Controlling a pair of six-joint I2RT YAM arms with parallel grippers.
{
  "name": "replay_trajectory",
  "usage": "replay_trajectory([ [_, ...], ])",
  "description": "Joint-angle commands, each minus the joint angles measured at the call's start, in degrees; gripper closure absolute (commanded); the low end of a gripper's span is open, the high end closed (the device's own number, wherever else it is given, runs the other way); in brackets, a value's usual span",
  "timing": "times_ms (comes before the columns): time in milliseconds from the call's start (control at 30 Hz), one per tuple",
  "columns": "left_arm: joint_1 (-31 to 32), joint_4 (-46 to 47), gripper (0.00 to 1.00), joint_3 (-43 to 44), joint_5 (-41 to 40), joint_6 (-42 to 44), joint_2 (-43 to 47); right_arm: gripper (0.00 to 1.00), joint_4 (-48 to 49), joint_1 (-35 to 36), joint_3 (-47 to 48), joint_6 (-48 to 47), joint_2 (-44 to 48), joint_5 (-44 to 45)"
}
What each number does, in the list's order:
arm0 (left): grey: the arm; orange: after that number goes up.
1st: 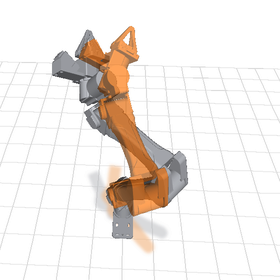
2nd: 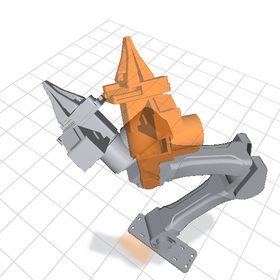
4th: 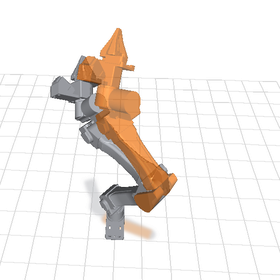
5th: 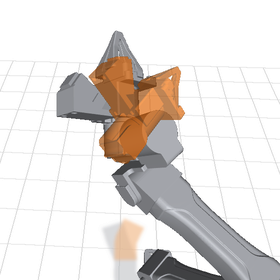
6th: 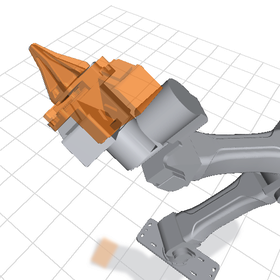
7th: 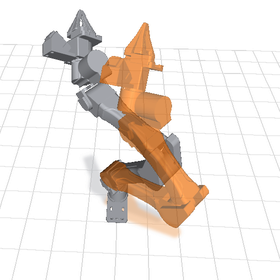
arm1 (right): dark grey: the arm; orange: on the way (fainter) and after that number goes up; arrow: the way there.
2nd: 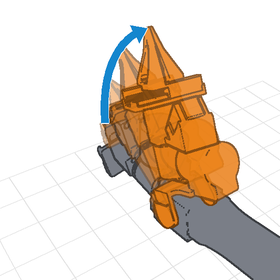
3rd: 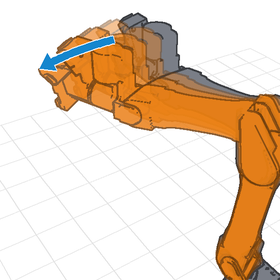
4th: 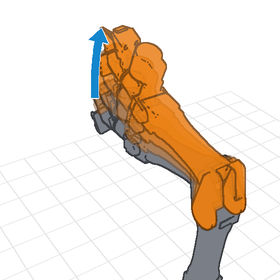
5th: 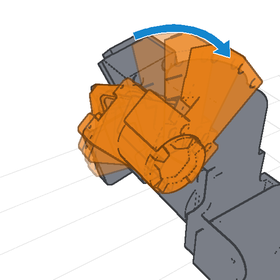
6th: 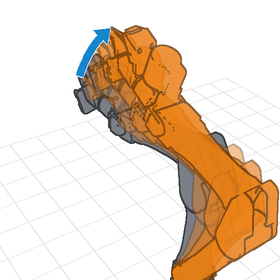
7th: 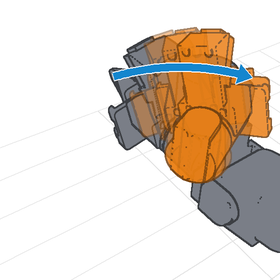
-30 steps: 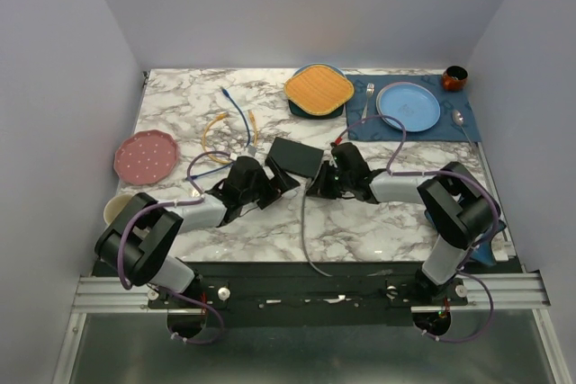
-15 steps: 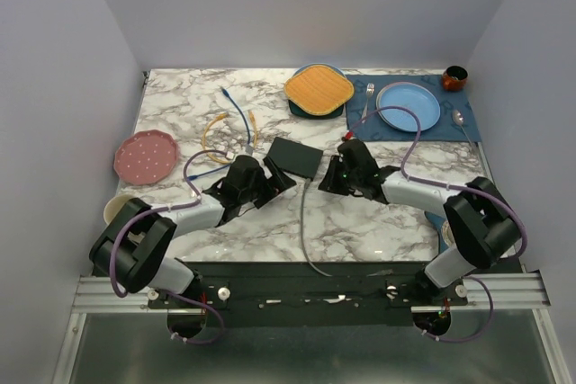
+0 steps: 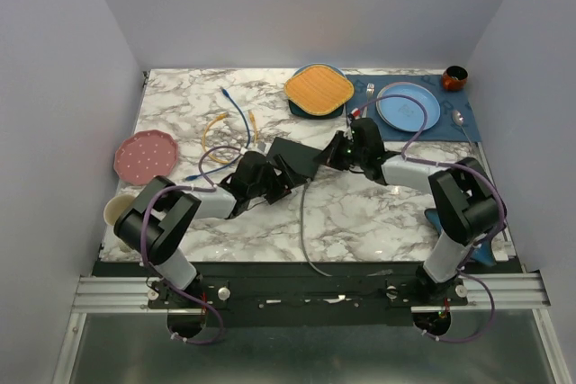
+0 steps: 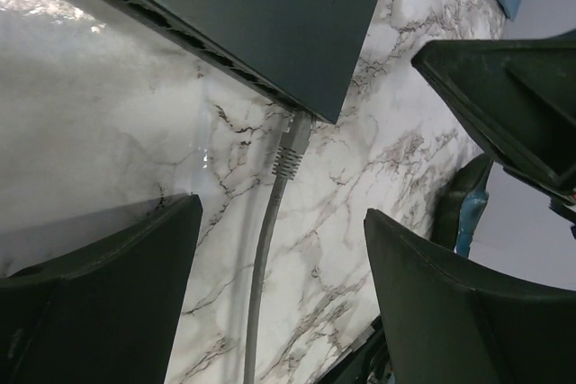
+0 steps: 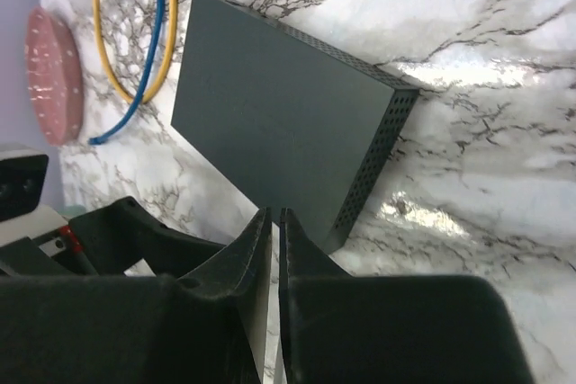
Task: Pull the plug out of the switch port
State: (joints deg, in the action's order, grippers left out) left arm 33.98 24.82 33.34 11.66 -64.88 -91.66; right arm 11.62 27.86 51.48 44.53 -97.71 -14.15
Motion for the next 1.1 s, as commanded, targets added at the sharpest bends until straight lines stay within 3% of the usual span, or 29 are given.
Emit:
replay_trajectory([
  [0,0.04,5.06,0.14,1.9,3.98,-0.24,-3.0,0.86,10.35,-1.4,1.25,5.12,-4.94,-10.89],
  [500,-2.42,15.43,0.21,-1.79,5.39,-3.94,-6.07,0.92,26.88,-4.13,-1.65,15.75,-16.89,-21.62],
  [633,-2.42,16.4,0.28,-0.47,7.05,-4.46,-8.18,0.99,24.43,-4.65,-1.92,15.06,-17.51,-20.75],
  [767,-2.42,17.72,0.32,-0.47,7.5,-5.6,-10.47,0.99,17.49,-4.65,-0.95,11.55,-16.99,-18.99],
  [1067,-2.42,15.79,0.39,0.4,6.44,-5.52,-11.35,0.99,14.4,-4.92,-1.03,10.31,-17.51,-17.93],
])
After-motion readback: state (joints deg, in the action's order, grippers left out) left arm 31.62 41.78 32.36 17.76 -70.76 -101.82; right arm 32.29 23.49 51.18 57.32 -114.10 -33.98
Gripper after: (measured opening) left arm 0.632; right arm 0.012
